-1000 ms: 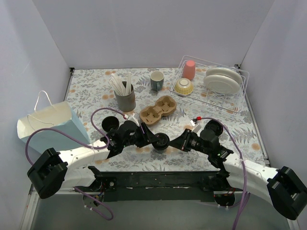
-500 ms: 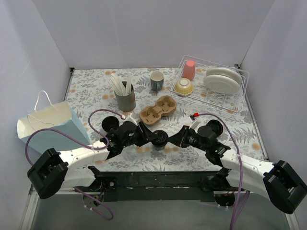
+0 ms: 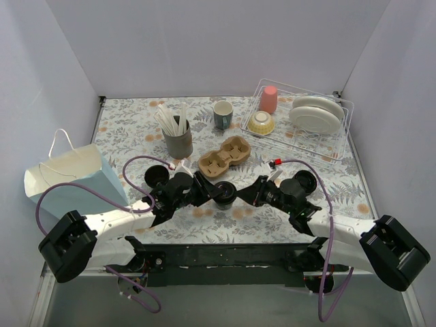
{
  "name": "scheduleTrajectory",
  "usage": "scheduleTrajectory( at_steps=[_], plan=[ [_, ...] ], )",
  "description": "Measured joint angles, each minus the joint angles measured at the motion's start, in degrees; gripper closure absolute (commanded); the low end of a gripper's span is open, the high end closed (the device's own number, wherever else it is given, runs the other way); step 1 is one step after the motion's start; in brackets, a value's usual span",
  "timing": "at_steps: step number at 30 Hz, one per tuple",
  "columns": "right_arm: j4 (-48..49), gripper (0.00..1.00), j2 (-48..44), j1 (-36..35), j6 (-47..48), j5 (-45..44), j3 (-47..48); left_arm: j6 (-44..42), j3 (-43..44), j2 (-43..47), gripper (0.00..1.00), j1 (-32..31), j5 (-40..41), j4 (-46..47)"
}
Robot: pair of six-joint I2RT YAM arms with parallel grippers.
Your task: Pack the takeout coffee
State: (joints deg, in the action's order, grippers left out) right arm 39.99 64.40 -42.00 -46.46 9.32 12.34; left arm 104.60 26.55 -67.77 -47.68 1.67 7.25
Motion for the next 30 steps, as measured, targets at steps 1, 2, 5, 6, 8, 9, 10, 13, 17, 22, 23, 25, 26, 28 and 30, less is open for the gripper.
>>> scheduleTrajectory(
  at_steps=[1,2,5,6,8,9,10,13,17,22,23,25,26,28,30],
  plan=[
    [0.5,0.88,0.1,0.0,0.0,0.0,-0.2,0.1,-0.1,0.0,0.6,0.0,0.0,0.2],
    [1.0,0.86,0.1,0.0,0.0,-0.1,-0.5,0.2,-0.3,0.0,0.6,0.0,0.0,0.6],
    [1.8,0.84,-0.3,0.0,0.2,-0.3,-1.2,0.3,-0.4,-0.2,0.6,0.0,-0.2,1.0],
    [1.3,0.83,-0.6,0.0,0.2,-0.4,-1.1,0.3,-0.4,-0.4,0.6,0.0,-0.2,1.2],
    [-0.8,0.82,-1.4,-0.2,0.4,-0.7,-0.5,0.3,-0.4,-0.6,0.6,0.0,-0.3,1.6],
    [-2.1,0.82,-1.8,-0.2,0.4,-0.6,0.0,0.3,-0.4,-0.7,0.6,0.0,-0.3,1.7],
    [-3.6,0.82,-2.1,-0.2,0.5,-0.6,0.6,0.3,-0.4,-0.7,0.6,0.0,-0.3,1.8],
    [-8.1,0.8,-2.6,-0.2,0.3,-0.1,2.7,0.4,-0.6,-0.6,0.6,0.0,-0.3,2.1],
    [-16.5,0.78,-2.0,-0.1,0.2,0.3,7.8,0.7,-0.7,-0.4,0.6,0.0,0.1,2.0],
    [-26.8,0.74,-0.5,-0.1,0.0,0.1,14.2,1.4,-1.0,-0.3,0.6,0.0,0.6,2.1],
    [-28.2,0.74,-0.5,-0.1,-0.1,0.0,14.9,1.4,-1.0,-0.3,0.6,0.0,0.5,2.1],
    [-29.7,0.74,-0.7,-0.2,-0.4,0.0,15.5,1.4,-1.0,-0.3,0.6,0.0,0.5,2.1],
    [-30.3,0.73,-0.7,-0.2,-0.6,0.0,15.6,1.4,-1.0,-0.3,0.6,0.0,0.5,2.1],
    [-31.0,0.7,-1.0,-0.2,-1.3,0.0,15.7,1.4,-1.0,-0.3,0.6,0.0,0.5,2.2],
    [-31.6,0.69,-1.4,-0.3,-1.6,-0.1,15.7,1.4,-1.0,-0.5,0.6,0.0,0.4,2.4]
  ],
)
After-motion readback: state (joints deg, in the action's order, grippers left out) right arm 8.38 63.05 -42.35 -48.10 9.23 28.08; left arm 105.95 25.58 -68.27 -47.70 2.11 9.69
